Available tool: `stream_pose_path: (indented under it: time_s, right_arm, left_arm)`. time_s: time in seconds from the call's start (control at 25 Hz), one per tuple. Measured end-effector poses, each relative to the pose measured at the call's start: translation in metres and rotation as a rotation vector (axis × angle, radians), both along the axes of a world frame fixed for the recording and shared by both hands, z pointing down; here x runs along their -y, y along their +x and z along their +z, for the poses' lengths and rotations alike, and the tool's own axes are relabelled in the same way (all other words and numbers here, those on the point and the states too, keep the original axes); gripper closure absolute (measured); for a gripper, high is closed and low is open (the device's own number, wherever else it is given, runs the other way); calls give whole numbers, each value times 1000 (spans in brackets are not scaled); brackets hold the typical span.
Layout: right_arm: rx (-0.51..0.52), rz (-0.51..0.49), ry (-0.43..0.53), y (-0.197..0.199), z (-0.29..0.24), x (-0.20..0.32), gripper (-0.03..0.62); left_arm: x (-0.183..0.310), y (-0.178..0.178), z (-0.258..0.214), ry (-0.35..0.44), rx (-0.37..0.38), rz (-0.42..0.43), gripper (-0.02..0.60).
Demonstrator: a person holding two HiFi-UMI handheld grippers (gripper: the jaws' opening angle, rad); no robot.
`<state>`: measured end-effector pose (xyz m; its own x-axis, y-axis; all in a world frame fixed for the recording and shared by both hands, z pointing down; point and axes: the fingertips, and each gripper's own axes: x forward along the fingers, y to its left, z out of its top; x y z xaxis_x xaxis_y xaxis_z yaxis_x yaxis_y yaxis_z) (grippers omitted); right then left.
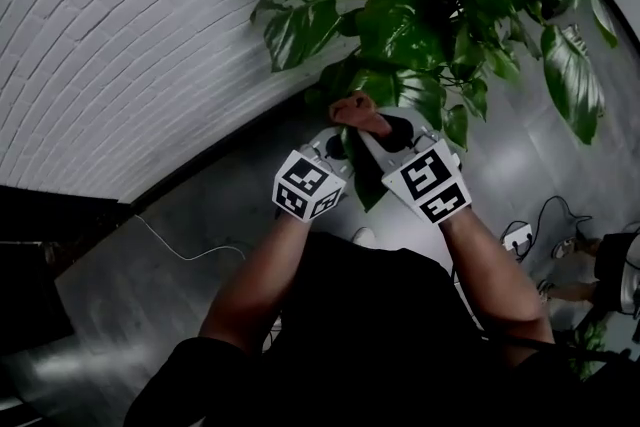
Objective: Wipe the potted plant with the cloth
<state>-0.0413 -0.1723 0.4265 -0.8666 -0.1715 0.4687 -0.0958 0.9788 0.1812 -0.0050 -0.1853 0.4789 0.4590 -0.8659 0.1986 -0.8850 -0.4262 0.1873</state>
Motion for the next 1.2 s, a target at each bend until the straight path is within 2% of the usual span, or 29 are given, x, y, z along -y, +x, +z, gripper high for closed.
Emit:
stream_pose_path:
  time_s: [0.36,0.56,0.8,1.0,1.2]
  right_arm:
    - [59,105,-91,11,-3,-4,525]
    - [87,218,-155,18,-2,-11,525]
    - [88,302,-172,15,2,-28,525]
    - [71,351,-178,16,8,-45,525]
    - [69,388,-179,16,12,-56,525]
  left_arm:
    - [-5,6,-7,-1,-48,78,566]
    - [-17,13,-6,-31,-59,182,566]
    - [-33,10,-2,-55,-71,260,565]
    - [-47,10,7,-81,-66,296,565]
    - [-56,-1,16,-112,-40,280,566]
